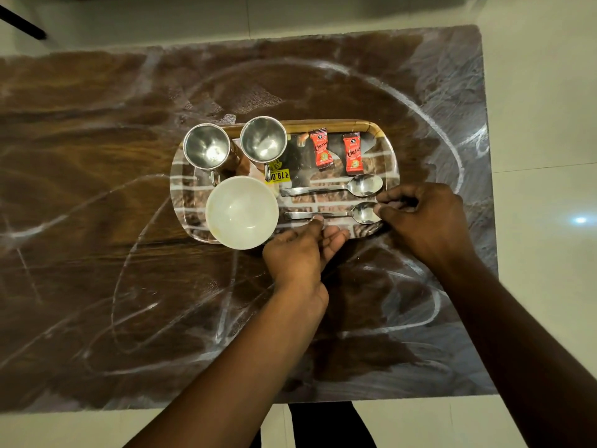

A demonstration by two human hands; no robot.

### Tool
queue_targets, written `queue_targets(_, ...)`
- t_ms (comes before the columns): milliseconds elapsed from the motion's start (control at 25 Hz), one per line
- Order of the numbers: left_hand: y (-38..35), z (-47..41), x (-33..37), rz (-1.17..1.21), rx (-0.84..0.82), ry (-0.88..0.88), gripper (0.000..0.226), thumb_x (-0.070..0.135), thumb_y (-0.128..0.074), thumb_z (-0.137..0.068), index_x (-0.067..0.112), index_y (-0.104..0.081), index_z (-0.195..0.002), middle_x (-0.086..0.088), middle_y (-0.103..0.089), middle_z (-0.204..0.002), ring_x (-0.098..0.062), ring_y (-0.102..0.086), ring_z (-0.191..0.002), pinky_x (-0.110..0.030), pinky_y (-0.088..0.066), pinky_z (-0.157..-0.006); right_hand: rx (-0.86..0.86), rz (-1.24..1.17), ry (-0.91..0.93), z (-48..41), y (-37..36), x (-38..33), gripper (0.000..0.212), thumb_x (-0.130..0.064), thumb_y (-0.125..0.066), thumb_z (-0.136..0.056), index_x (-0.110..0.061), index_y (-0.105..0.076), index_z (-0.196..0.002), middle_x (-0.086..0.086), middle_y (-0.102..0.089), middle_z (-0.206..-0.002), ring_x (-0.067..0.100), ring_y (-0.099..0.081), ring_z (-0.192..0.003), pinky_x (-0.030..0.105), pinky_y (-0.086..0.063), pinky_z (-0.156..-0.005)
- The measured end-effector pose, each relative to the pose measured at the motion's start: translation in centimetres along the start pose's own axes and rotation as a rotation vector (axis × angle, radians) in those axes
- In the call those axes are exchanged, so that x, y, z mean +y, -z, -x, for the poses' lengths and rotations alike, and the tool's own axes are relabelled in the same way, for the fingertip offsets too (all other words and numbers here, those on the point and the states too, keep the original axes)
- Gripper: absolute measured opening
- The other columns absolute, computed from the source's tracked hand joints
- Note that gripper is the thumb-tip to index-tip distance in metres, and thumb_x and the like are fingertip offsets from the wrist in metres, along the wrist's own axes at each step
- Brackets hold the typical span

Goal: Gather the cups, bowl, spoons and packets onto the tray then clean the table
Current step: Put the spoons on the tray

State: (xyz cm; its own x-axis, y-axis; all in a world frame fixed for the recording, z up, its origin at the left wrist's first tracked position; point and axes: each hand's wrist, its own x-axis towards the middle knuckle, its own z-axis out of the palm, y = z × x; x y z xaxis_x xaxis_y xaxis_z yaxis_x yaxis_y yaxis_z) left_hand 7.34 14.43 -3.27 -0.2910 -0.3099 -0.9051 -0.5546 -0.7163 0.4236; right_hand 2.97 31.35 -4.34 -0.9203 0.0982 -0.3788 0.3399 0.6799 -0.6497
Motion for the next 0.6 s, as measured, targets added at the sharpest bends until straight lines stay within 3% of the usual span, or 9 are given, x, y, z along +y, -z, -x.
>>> queue_targets(80,1.9,1.3,0.1,-0.080,-0.026,-0.038,0.008,0.002,-0.077,-0.094,-0.004,-0.074,-0.094,-0.014,-0.077,-0.067,-0.022,-0.077,-0.055,-0.022,-0.060,-0.051,0.039,-0.033,0.004,0.2,0.1,-0.2,0.014,-0.023,-0.085,-0.089,-0.022,-0.082,-0.103,-0.014,-0.074,-0.081,-0.008,-0.067,-0.066,-0.001,-0.044,-0.061)
queue_targets(200,6.5,2.7,1.3,-0.252,-0.040,-0.240,0.015,0.007,-0.080,-0.091,0.009,-0.075,-0.077,-0.011,-0.073,-0.060,-0.019,-0.065,-0.041,-0.024,-0.049,-0.038,0.085,-0.057,0.007,0.1,0.3,-0.6,0.021,-0.027,-0.084,-0.090,-0.024,-0.079,-0.111,-0.015,-0.073,-0.082,-0.013,-0.065,-0.069,-0.001,-0.044,-0.062)
queue_targets(320,10.9,1.1,5.2,-0.359,0.095,-0.461,0.022,0.009,-0.077,-0.092,0.014,-0.071,-0.071,-0.001,-0.063,-0.053,-0.010,-0.050,-0.035,-0.018,-0.035,-0.037,0.115,-0.119,-0.043,-0.4,0.1,-0.9,0.029,-0.029,-0.080,-0.092,-0.022,-0.077,-0.121,-0.016,-0.075,-0.094,-0.012,-0.068,-0.077,0.001,-0.047,-0.069)
queue_targets(400,12.7,-1.2,8.6,-0.358,0.215,-0.568,0.016,0.008,-0.072,-0.094,0.014,-0.069,-0.080,-0.001,-0.064,-0.061,-0.007,-0.049,-0.040,-0.020,-0.037,-0.037,0.124,-0.152,-0.088,-0.9,-0.2,-1.0,0.034,-0.029,-0.078,-0.093,-0.022,-0.075,-0.126,-0.017,-0.075,-0.100,-0.010,-0.068,-0.085,0.005,-0.049,-0.074)
queue_targets(480,13.2,-4.0,11.7,-0.356,0.275,-0.626,0.005,0.008,-0.068,-0.097,0.013,-0.069,-0.096,-0.009,-0.068,-0.085,-0.008,-0.056,-0.057,-0.022,-0.048,-0.046,0.127,-0.175,-0.117,-1.3,-0.6,-1.0,0.032,-0.027,-0.077,-0.094,-0.023,-0.073,-0.126,-0.023,-0.071,-0.097,-0.013,-0.067,-0.085,0.005,-0.049,-0.074)
queue_targets(600,12.6,-7.8,15.1,-0.412,0.219,-0.596,0.014,0.011,-0.068,-0.099,0.012,-0.070,-0.113,-0.009,-0.071,-0.104,-0.012,-0.066,-0.080,-0.025,-0.057,-0.066,0.127,-0.216,-0.132,-1.8,-1.0,-1.3,0.026,-0.026,-0.075,-0.095,-0.028,-0.074,-0.121,-0.022,-0.073,-0.093,-0.016,-0.068,-0.081,0.021,-0.058,-0.083)
